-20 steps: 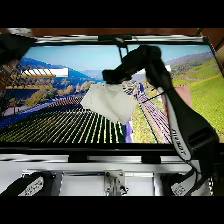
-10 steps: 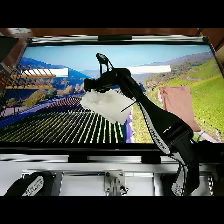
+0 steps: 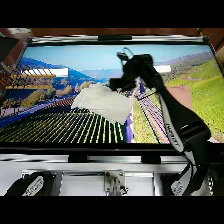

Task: Fold the shirts.

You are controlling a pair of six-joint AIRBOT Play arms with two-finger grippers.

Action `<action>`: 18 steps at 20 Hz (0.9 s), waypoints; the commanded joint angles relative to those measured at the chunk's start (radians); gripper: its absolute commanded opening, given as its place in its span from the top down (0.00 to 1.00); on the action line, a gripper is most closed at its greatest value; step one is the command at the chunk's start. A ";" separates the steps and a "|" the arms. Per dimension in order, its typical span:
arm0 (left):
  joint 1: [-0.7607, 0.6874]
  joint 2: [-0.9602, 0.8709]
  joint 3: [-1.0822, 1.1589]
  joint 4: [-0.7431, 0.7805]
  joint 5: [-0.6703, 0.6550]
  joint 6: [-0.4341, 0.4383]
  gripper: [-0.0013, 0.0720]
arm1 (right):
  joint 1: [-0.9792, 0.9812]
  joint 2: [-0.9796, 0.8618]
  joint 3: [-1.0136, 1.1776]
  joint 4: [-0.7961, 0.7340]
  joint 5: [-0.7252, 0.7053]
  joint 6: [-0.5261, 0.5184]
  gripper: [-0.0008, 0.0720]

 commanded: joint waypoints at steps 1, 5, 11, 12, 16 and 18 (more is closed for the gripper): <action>0.001 0.001 0.000 0.005 -0.002 0.005 0.94 | -0.167 0.041 -0.060 -0.048 -0.269 -0.019 0.20; 0.001 0.001 0.000 0.029 -0.002 0.005 0.94 | -0.223 0.132 -0.369 0.198 -0.032 -0.008 0.04; 0.001 0.001 0.000 0.029 -0.001 0.009 0.94 | -0.183 0.138 -0.639 0.386 0.195 -0.062 0.04; 0.001 0.001 0.000 0.029 0.000 0.008 0.94 | -0.174 0.138 -0.647 0.383 0.221 -0.064 0.04; 0.003 0.000 0.000 0.029 0.008 0.008 0.94 | -0.137 0.137 -0.661 0.409 0.347 -0.052 0.04; 0.003 0.001 0.000 0.029 0.017 0.008 0.94 | -0.107 0.137 -0.661 0.433 0.415 -0.052 0.05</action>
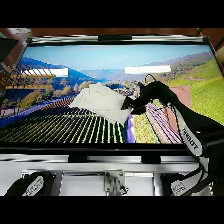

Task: Fold the shirts.

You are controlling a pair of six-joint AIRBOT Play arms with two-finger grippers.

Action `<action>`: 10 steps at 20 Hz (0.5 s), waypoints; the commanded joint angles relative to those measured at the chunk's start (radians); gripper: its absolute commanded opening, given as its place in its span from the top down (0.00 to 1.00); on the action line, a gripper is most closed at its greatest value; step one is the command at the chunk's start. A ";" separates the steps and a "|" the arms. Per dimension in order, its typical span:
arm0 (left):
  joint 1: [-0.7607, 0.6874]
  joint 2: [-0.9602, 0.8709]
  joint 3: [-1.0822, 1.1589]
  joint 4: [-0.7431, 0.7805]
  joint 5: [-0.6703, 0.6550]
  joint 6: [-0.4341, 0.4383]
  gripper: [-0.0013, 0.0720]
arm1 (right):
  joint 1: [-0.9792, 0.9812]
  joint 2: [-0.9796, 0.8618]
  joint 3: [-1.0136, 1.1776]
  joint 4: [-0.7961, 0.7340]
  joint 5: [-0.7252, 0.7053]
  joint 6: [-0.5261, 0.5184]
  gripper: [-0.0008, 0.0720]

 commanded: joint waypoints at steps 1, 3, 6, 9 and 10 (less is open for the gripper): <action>0.001 0.001 0.000 0.000 0.017 0.000 0.94 | 0.042 0.000 -0.014 0.060 0.164 -0.002 0.06; 0.001 0.001 0.000 0.000 0.021 0.000 0.94 | 0.057 0.001 -0.014 0.143 0.283 -0.022 0.57; 0.001 0.001 0.000 0.000 0.021 0.000 0.94 | 0.048 0.009 0.012 0.249 0.362 -0.089 0.93; 0.001 0.001 0.000 0.000 0.024 0.000 0.94 | 0.000 0.042 0.106 0.247 0.327 -0.159 0.93; 0.001 0.001 0.000 0.000 0.024 0.000 0.94 | -0.026 0.051 0.143 0.243 0.306 -0.159 0.93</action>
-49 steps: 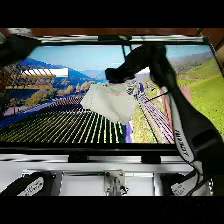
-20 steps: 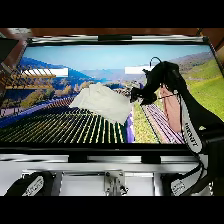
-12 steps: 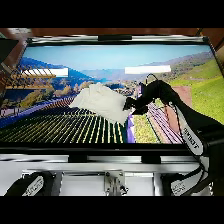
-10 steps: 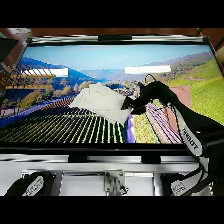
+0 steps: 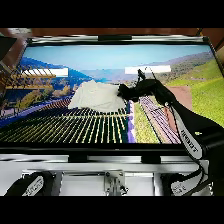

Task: Fold the shirts.

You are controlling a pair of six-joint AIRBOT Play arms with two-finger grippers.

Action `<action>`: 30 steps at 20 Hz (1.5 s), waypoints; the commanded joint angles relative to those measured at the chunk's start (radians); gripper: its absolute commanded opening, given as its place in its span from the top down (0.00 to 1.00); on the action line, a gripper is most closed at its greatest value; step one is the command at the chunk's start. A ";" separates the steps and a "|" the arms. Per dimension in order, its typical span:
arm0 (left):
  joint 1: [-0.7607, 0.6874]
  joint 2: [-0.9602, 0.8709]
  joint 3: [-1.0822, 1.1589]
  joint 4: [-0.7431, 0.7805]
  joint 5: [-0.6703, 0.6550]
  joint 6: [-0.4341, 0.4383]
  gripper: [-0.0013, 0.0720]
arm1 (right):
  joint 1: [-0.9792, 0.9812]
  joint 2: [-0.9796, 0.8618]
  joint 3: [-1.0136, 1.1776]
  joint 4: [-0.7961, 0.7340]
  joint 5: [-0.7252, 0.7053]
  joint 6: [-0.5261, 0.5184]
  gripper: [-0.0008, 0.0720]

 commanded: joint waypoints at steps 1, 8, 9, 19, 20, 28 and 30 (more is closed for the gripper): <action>0.001 0.001 0.000 0.000 0.002 0.000 0.94 | -0.072 0.030 0.116 0.030 -0.024 -0.048 0.93; 0.001 0.001 0.000 0.000 -0.050 -0.001 0.94 | -0.353 0.032 0.403 0.024 -0.122 0.010 0.93; 0.001 0.001 0.000 0.000 -0.068 -0.001 0.94 | -0.396 0.032 0.422 0.024 -0.124 0.029 0.93; -0.002 0.002 0.000 -0.001 -0.239 -0.004 0.94 | -0.687 0.031 0.452 -0.101 -0.234 0.098 0.93; -0.002 0.002 0.000 -0.001 -0.246 -0.004 0.94 | -0.703 0.031 0.452 -0.134 -0.258 0.098 0.93; -0.002 0.002 0.000 -0.001 -0.256 -0.004 0.94 | -0.742 0.048 0.452 -0.283 -0.388 0.132 0.93; -0.001 0.002 0.000 0.000 -0.256 -0.003 0.94 | -0.742 0.076 0.452 -0.284 -0.392 0.132 0.93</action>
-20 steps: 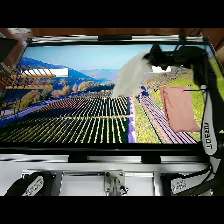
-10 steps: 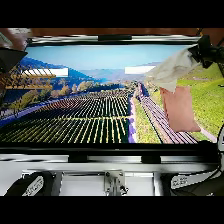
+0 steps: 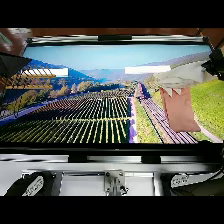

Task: Fold the shirts.

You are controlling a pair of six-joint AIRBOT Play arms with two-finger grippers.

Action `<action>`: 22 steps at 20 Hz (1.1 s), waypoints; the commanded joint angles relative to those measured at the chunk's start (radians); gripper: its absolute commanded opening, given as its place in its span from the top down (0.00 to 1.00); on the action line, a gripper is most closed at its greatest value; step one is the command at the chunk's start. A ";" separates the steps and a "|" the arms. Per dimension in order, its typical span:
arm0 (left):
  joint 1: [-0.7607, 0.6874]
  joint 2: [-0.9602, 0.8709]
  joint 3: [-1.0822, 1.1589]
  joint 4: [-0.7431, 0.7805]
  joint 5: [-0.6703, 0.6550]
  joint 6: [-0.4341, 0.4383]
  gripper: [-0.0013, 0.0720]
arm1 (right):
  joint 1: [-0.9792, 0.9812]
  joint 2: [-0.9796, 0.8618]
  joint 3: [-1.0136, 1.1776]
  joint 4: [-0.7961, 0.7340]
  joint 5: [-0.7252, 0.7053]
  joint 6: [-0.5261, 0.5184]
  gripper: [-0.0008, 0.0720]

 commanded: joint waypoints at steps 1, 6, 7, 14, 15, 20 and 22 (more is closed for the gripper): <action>0.000 0.001 0.000 0.000 -0.004 0.000 0.94 | -0.005 0.043 0.001 -0.023 -0.032 0.005 0.93; 0.000 0.001 0.000 0.000 -0.005 0.000 0.94 | -0.002 0.081 -0.005 -0.139 -0.261 0.036 0.93; 0.000 0.001 0.000 0.000 -0.008 0.001 0.94 | -0.001 0.081 -0.018 -0.187 -0.325 0.051 0.93; 0.000 0.001 0.000 0.000 -0.012 0.005 0.94 | 0.083 0.099 -0.245 -0.401 -0.495 0.097 0.93; 0.000 0.001 0.000 0.000 -0.012 0.005 0.94 | 0.092 0.101 -0.275 -0.417 -0.499 0.105 0.93; 0.000 0.001 0.000 0.000 -0.011 0.005 0.94 | 0.097 0.101 -0.334 -0.478 -0.531 0.130 0.93; 0.000 0.000 0.000 0.000 -0.011 0.007 0.94 | 0.097 0.103 -0.334 -0.492 -0.543 0.150 0.93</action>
